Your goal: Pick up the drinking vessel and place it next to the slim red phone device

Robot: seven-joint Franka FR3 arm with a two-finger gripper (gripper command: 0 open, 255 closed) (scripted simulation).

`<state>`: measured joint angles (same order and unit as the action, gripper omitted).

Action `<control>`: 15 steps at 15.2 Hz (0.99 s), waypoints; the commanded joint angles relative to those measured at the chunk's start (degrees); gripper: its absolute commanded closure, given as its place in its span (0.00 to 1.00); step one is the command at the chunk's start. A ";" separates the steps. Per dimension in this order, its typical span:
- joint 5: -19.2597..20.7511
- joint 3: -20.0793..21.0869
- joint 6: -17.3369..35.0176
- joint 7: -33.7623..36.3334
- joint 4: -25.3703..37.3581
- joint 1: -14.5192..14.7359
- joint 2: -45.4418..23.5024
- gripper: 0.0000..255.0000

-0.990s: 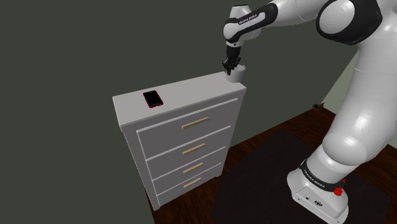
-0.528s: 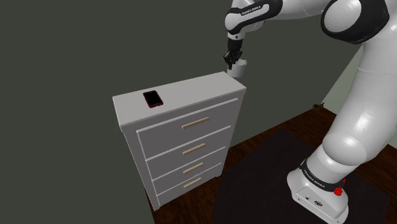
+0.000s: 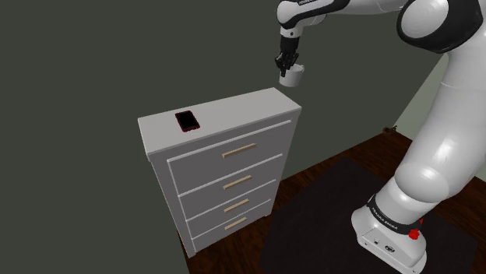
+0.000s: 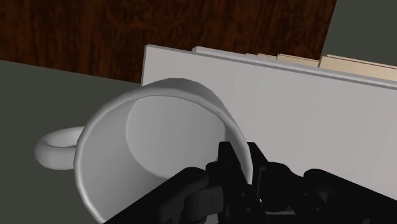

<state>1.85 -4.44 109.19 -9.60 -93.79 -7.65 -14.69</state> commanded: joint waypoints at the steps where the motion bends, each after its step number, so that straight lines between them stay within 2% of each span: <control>1: 0.00 0.00 -1.58 -0.05 1.43 0.00 0.14 1.00; 5: -0.01 -0.01 -4.25 -0.15 3.86 0.00 0.38 1.00; 15: 1.11 4.21 -7.25 11.87 11.15 7.78 -4.49 1.00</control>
<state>2.83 -0.67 102.56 0.86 -84.39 -0.77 -17.99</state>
